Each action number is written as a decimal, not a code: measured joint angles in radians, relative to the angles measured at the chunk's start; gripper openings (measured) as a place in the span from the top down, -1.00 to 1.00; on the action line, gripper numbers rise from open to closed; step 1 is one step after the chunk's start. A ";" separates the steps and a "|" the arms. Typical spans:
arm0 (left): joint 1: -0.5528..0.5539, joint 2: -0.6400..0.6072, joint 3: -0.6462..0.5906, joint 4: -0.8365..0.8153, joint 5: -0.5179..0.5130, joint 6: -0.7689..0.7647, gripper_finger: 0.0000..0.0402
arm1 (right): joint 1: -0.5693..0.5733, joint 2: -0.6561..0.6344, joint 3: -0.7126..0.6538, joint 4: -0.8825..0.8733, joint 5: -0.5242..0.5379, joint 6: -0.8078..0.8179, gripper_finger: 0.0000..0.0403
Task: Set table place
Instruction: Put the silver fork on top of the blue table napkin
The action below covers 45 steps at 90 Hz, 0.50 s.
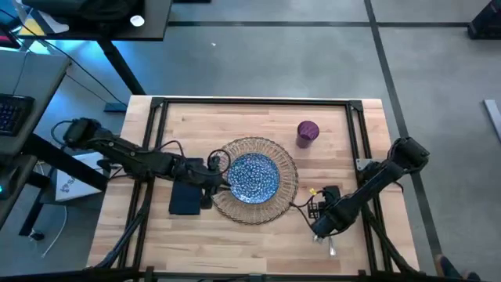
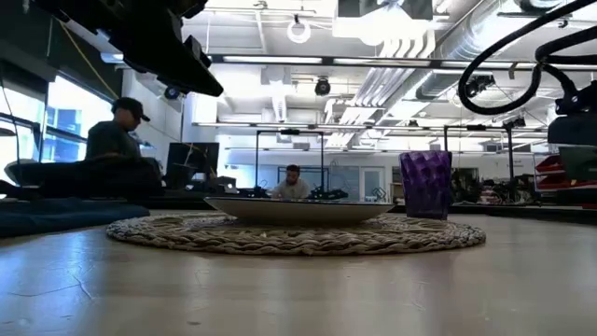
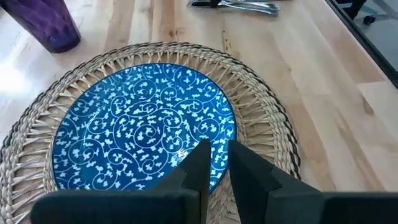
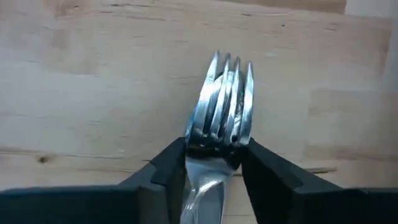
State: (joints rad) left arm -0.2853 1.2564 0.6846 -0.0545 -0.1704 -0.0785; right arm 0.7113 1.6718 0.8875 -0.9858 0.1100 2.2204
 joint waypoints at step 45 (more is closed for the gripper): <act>-0.010 0.000 0.000 0.000 -0.008 -0.001 0.81 | -0.005 0.000 0.077 -0.052 0.015 -0.085 0.80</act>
State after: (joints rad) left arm -0.2951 1.2564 0.6846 -0.0547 -0.1785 -0.0792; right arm 0.7064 1.6718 0.9643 -1.0381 0.1246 2.1353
